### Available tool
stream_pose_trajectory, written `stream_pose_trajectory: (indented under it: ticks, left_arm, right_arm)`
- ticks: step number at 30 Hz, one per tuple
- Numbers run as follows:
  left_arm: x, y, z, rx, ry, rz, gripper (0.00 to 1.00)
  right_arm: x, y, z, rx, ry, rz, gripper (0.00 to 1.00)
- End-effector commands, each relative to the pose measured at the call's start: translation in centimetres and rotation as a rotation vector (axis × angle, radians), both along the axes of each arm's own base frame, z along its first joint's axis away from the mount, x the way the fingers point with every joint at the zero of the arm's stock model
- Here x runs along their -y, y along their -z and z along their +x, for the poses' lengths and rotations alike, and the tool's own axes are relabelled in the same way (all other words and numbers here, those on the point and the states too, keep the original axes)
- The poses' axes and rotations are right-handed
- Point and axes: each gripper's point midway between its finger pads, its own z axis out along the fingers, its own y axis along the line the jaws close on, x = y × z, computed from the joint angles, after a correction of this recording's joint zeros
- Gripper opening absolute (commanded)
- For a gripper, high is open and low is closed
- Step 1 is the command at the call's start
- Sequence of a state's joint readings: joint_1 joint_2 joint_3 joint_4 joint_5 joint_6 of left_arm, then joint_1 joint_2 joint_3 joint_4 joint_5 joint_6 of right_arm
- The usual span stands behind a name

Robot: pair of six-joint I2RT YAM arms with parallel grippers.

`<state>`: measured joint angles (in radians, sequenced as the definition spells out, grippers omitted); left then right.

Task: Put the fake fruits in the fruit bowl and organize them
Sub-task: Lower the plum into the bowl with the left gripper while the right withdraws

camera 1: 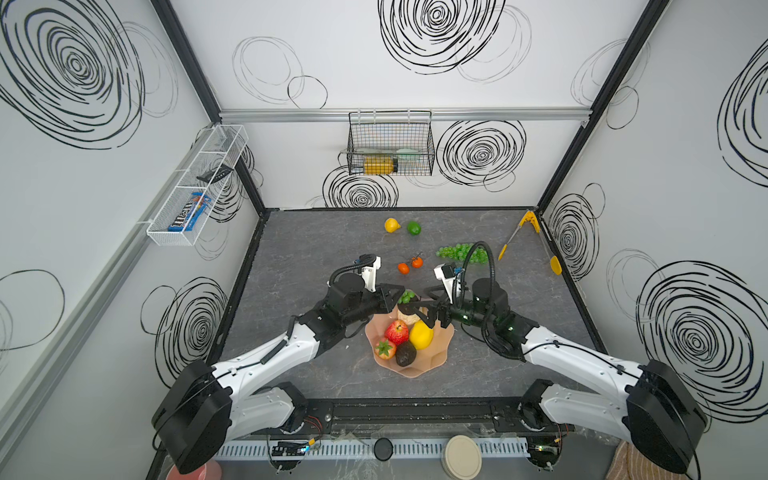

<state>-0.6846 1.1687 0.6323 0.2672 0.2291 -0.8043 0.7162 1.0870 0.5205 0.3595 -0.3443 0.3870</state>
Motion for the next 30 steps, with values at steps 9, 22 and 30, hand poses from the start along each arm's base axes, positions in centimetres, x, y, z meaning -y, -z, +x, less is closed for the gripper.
stream_pose_trajectory:
  ticks: [9,22,30]
  left_arm:
    - [3.8,-0.6,-2.8,0.190,0.076,0.176,0.00]
    - [7.9,4.4,-8.8,0.238,0.236,0.360,0.00]
    - [7.3,6.4,-10.0,0.217,0.263,0.394,0.00]
  right_arm:
    - [12.6,-2.8,3.2,0.073,0.582,0.064,1.00]
    - [16.5,1.1,4.4,-0.085,0.706,0.105,1.00]
    - [16.5,1.4,4.3,-0.089,0.702,0.112,0.99]
